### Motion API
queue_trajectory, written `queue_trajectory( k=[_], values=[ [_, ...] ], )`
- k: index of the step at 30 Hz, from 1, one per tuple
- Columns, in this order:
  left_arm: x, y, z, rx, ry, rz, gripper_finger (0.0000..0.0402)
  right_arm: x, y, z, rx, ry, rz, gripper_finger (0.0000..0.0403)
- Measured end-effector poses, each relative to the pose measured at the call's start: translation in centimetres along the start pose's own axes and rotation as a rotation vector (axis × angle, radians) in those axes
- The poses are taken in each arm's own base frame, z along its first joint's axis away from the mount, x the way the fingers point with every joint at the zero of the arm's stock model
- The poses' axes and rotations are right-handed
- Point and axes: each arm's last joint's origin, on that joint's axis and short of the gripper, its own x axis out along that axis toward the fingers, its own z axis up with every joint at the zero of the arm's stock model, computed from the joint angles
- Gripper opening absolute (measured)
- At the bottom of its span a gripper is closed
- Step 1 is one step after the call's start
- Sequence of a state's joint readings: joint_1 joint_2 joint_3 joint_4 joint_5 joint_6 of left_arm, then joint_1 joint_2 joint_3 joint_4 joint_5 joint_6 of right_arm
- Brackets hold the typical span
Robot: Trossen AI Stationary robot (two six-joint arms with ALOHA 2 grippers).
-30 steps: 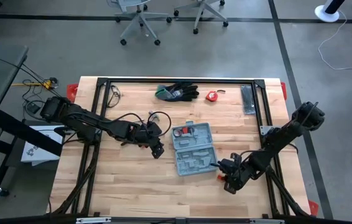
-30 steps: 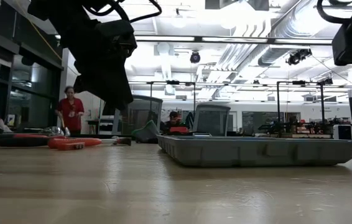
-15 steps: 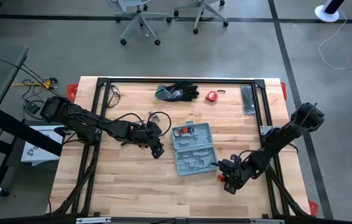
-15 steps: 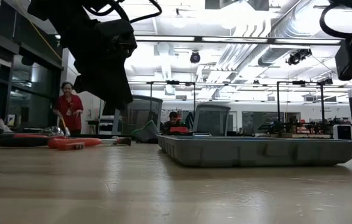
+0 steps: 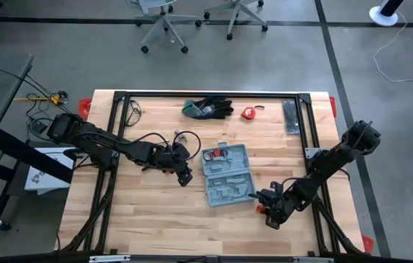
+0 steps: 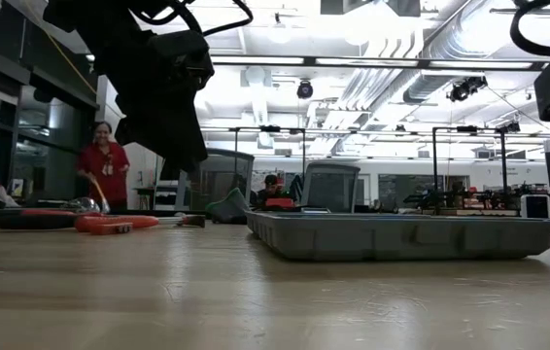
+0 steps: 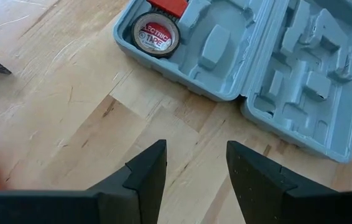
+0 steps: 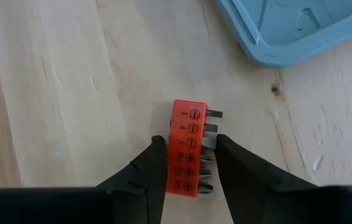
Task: Prefit tool cases
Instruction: Put the screwdriver bit set into the gray tool case
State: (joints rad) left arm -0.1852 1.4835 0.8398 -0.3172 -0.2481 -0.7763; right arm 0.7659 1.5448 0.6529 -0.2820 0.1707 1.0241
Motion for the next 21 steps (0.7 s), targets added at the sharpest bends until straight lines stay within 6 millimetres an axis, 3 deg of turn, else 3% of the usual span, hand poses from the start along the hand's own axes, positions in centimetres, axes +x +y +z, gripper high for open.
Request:
queue_trajectory(
  k=[21],
  values=[
    [0.0, 0.0, 0.1, -0.007, -0.018, 0.017, 0.0161, 1.2, -0.3, -0.5, -0.055, 0.031, -0.067, 0.0129]
  ],
)
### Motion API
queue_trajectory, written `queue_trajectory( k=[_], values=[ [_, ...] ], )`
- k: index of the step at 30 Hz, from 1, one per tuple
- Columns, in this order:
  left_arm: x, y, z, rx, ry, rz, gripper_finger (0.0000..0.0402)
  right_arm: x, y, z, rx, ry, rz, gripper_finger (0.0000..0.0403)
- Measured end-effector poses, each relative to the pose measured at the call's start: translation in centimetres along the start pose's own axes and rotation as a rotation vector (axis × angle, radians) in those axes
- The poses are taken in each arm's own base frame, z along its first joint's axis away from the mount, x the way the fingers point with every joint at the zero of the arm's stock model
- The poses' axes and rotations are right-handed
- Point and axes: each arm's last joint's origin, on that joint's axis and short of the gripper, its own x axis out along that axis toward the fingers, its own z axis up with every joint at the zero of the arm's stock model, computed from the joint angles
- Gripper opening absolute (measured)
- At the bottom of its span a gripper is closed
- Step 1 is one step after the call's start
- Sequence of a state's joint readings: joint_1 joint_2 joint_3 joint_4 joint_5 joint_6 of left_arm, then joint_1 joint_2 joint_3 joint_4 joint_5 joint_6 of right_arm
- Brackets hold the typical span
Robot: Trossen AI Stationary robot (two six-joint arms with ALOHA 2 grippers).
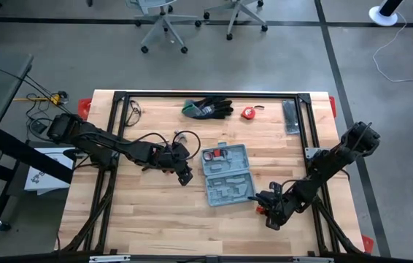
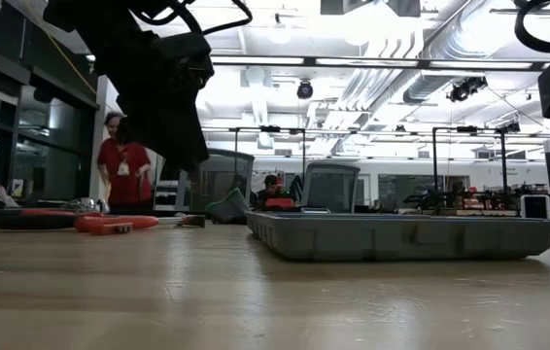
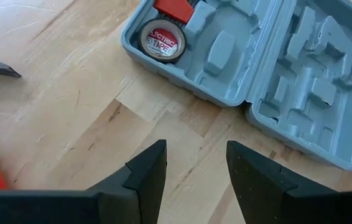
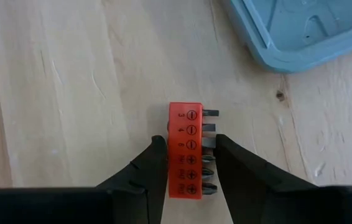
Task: Prefit tool cases
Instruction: Put the screwdriver bit set into the gray tool case
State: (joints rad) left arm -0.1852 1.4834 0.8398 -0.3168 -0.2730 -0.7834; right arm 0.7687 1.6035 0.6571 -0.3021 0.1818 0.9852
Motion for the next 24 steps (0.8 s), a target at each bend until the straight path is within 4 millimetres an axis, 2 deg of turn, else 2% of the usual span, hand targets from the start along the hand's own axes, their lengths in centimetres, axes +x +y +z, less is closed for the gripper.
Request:
queue_trajectory(
  k=[7, 14, 24],
  values=[
    [0.01, 0.01, 0.00, 0.000, -0.002, 0.003, 0.0161, 0.00, -0.06, -0.01, -0.002, -0.012, -0.015, 0.0121],
    [0.00, 0.05, 0.05, 0.000, -0.017, 0.017, 0.0161, 0.01, -0.14, 0.07, 0.033, -0.011, -0.018, 0.0074],
    [0.00, 0.06, 0.06, 0.000, -0.018, 0.018, 0.0161, -0.69, 0.56, 0.75, 0.095, -0.018, -0.013, 0.0072]
  ],
)
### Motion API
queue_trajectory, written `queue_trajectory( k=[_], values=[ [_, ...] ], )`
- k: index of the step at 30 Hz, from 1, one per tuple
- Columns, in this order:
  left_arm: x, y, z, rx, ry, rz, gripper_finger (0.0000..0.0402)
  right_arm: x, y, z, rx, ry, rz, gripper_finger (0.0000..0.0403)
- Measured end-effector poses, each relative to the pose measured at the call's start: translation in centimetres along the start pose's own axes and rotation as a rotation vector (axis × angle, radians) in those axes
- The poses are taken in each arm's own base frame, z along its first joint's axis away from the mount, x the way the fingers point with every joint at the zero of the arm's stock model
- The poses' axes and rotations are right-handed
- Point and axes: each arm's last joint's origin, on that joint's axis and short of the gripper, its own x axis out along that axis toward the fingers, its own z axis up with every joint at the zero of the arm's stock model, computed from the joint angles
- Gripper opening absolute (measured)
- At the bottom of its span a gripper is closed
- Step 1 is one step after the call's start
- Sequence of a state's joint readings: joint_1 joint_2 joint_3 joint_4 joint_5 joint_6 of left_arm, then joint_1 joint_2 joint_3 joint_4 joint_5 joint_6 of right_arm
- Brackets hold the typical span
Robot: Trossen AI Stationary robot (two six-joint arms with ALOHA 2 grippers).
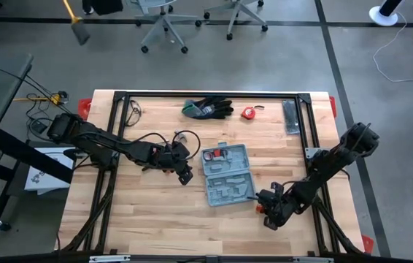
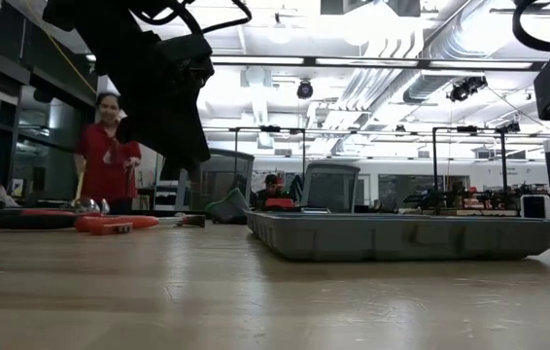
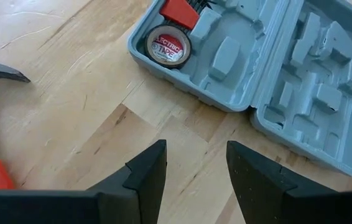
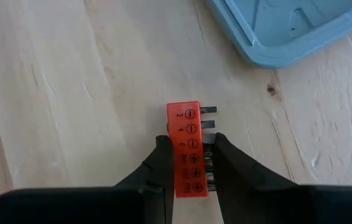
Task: Prefit tool cases
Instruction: Put the screwdriver bit set into the gray tool case
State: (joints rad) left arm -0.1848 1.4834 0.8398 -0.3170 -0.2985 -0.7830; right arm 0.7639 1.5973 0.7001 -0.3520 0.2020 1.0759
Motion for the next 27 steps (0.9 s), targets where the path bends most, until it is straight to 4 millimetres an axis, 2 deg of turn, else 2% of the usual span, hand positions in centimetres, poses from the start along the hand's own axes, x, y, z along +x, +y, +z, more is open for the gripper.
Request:
queue_trajectory(
  k=[6, 8, 15, 21, 25, 27],
  values=[
    [0.0, 0.0, 0.0, 0.000, 0.000, 0.000, 0.0161, -0.7, 0.5, 0.5, -0.006, -0.011, -0.010, 0.0070],
    [0.0, 0.0, 0.0, 0.000, 0.000, 0.000, 0.0161, -1.0, 0.6, 0.7, -0.008, -0.022, -0.009, 0.0045],
    [0.2, -0.2, 0.1, -0.043, -0.016, -0.018, 0.0161, -2.6, 0.8, 1.3, -0.001, -0.060, -0.001, 0.0001],
    [1.7, -1.0, 0.0, -0.068, -0.020, -0.075, 0.0161, -2.8, 0.4, 1.4, 0.027, -0.054, -0.021, 0.0016],
    [3.1, -1.4, -0.7, -0.122, 0.061, -0.127, 0.0161, -2.8, 0.3, 1.5, 0.066, -0.083, -0.035, 0.0019],
    [3.8, -1.1, -1.4, -0.192, 0.119, -0.074, 0.0160, -2.8, 0.1, 1.8, 0.075, -0.089, -0.047, 0.0019]
  ],
)
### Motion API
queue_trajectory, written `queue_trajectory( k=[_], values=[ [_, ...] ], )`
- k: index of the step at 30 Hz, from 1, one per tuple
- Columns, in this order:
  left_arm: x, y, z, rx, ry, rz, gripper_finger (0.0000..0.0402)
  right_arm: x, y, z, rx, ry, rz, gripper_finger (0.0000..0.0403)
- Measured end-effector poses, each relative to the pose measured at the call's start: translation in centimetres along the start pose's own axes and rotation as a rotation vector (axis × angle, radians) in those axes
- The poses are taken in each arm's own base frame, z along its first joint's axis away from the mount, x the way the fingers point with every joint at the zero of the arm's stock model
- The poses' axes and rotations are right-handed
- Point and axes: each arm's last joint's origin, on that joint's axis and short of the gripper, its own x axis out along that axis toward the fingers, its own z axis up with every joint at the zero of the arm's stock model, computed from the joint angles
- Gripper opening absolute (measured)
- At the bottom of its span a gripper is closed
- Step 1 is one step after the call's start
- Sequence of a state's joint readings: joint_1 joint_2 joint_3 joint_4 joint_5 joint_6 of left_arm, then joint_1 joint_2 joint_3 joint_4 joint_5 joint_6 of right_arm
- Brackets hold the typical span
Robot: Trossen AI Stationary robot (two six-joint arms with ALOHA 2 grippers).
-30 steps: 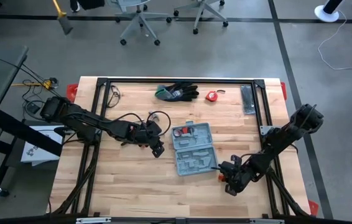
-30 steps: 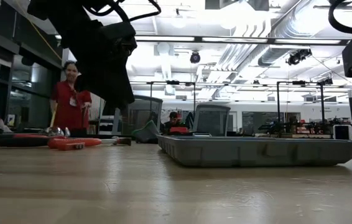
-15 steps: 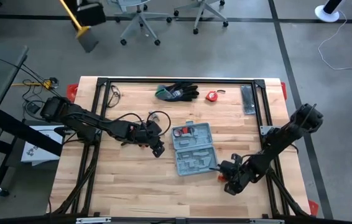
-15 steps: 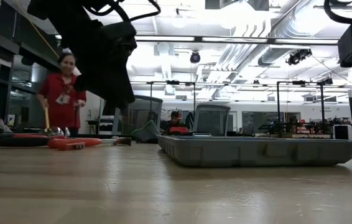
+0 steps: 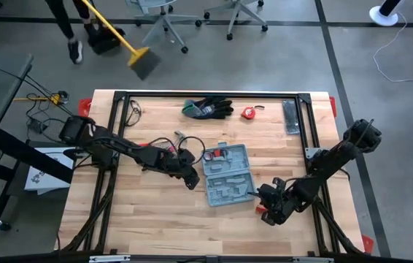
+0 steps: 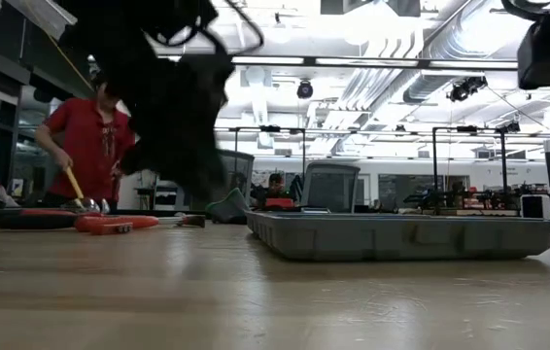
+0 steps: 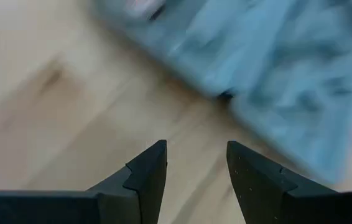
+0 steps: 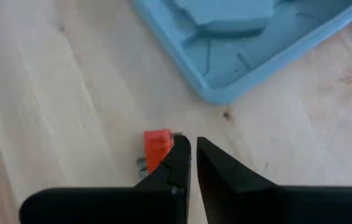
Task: Prefit tool cases
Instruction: Put the screwdriver bit set into the gray tool case
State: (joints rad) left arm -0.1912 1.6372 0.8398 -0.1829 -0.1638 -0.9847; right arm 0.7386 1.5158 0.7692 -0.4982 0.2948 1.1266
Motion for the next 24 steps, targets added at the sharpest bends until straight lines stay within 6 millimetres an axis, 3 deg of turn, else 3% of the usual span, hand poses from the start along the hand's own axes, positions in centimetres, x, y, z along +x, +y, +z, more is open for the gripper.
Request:
queue_trajectory(
  k=[6, 14, 24],
  values=[
    [1.9, 1.3, -0.9, -0.107, 0.027, 0.144, 0.0146, 0.5, -1.8, 1.2, 0.080, 0.017, -0.120, 0.0011],
    [3.2, 2.0, -0.1, -0.126, 0.041, 0.132, 0.0120, 2.8, -4.6, 2.3, 0.164, 0.092, -0.047, 0.0000],
    [3.5, 2.7, 1.2, -0.088, 0.009, 0.130, 0.0085, 3.5, -5.3, 3.7, 0.191, 0.076, 0.033, 0.0000]
  ],
)
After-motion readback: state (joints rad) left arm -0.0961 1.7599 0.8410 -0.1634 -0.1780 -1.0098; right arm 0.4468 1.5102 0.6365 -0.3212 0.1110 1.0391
